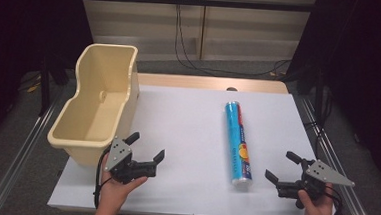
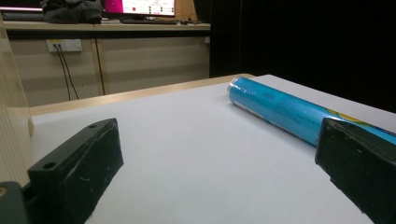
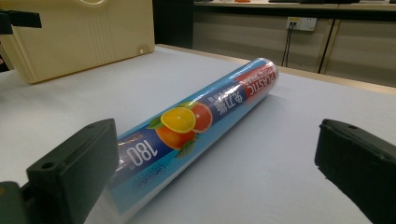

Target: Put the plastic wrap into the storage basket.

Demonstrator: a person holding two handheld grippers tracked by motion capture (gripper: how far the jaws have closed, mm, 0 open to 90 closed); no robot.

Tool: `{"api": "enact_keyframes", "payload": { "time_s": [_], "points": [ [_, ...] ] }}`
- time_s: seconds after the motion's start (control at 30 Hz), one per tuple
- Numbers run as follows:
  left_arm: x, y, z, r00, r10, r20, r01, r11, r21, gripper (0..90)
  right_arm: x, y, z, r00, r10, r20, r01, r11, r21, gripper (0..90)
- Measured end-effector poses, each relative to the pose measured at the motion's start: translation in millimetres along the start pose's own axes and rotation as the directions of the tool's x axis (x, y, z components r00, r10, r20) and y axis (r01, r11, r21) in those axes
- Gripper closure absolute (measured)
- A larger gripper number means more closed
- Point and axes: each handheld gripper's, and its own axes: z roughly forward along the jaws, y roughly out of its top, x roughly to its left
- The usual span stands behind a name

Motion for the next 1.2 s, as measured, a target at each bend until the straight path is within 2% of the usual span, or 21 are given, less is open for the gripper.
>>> {"api": "enact_keyframes", "payload": {
  "time_s": [0.2,0.43,0.57,0.73,0.93,1.07,1.2],
  "points": [
    [-2.6,0.3,4.4,0.9999,-0.001,0.013,0.001,0.9998,0.022,0.7,1.3,0.0,1.0,1.0,-0.009,-0.002,0.009,1.0,0.003,0.0],
    [-9.6,3.7,17.0,0.9995,-0.002,0.033,0.0,0.9992,0.04,1.3,1.3,-0.4,1.1,0.9999,-0.011,0.0,0.011,1.0,0.008,0.0],
    [-14.2,6.1,23.9,0.9983,-0.003,0.058,0.0,0.9987,0.052,1.5,2.0,-0.6,0.9,0.9999,-0.012,0.0,0.012,1.0,0.013,0.0],
    [-22.8,7.9,38.5,0.9972,-0.009,0.074,0.002,0.9963,0.085,1.6,2.9,-0.9,0.4,0.9999,-0.011,-0.001,0.011,1.0,0.014,0.0],
    [-37.1,10.0,65.9,0.9938,-0.031,0.107,0.015,0.9895,0.144,1.7,2.6,-1.3,-0.1,0.9999,-0.013,0.002,0.013,1.0,0.018,0.0],
    [-44.0,13.7,83.3,0.989,-0.055,0.137,0.032,0.9851,0.169,1.7,2.3,-1.9,-0.4,0.9999,-0.016,0.002,0.016,1.0,0.019,0.0],
    [-51.1,18.0,100.7,0.9851,-0.051,0.164,0.017,0.979,0.203,1.8,1.7,-1.9,-0.6,0.9998,-0.017,0.001,0.017,1.0,0.019,0.0]
  ]
}}
